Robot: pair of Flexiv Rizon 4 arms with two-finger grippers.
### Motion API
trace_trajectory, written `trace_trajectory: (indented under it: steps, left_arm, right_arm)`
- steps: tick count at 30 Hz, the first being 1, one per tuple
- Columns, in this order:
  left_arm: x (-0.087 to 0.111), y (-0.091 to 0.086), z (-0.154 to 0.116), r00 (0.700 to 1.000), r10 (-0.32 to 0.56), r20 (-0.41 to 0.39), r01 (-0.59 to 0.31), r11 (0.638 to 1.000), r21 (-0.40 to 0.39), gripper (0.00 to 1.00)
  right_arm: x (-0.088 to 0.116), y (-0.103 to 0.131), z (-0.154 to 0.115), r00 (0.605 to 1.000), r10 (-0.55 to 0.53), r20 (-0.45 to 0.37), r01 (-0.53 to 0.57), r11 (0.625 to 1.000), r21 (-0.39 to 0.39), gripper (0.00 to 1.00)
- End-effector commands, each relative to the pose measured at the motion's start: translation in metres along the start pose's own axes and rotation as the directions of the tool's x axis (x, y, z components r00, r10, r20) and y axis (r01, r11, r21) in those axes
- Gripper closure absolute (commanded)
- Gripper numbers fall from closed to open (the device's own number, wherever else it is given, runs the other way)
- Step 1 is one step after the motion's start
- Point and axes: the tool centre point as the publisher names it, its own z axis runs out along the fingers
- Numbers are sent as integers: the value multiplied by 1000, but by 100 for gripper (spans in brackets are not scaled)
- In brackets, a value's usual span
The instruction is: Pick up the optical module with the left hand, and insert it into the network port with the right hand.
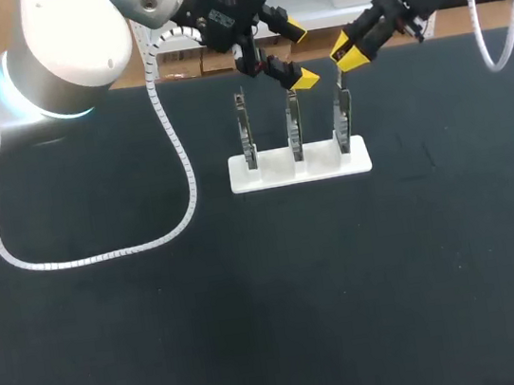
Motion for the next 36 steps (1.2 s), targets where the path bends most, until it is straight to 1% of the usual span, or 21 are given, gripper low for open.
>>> trace_trajectory:
  steps: [1, 11, 17, 19, 26, 36]
  left_arm:
    - [-1, 1, 0, 1000, -2, -7, 2, 1000, 2, 0]
    - [-1, 1, 0, 1000, -2, -7, 2, 1000, 2, 0]
    - [-1, 1, 0, 1000, -2, -7, 2, 1000, 2, 0]
    - [-1, 1, 0, 1000, -2, -7, 2, 1000, 2, 0]
    - [-1, 1, 0, 1000, -2, -7, 2, 1000, 2, 0]
    - [-1, 1, 0, 1000, -2, -7, 2, 1000, 2, 0]
  right_arm:
    - [-1, 10, -1, 1000, 0, -8, 1, 1000, 24, 100]
    - [5, 7, 2, 1000, 5, 0, -5, 1000, 21, 100]
    - [4, 3, 3, 1000, -2, 0, 2, 1000, 16, 100]
    - [4, 3, 3, 1000, -19, -8, 19, 999, 26, 100]
    - [1, 7, 2, 999, -38, -24, 39, 998, 46, 100]
    - [1, 13, 9, 999, -33, -11, 33, 998, 56, 98]
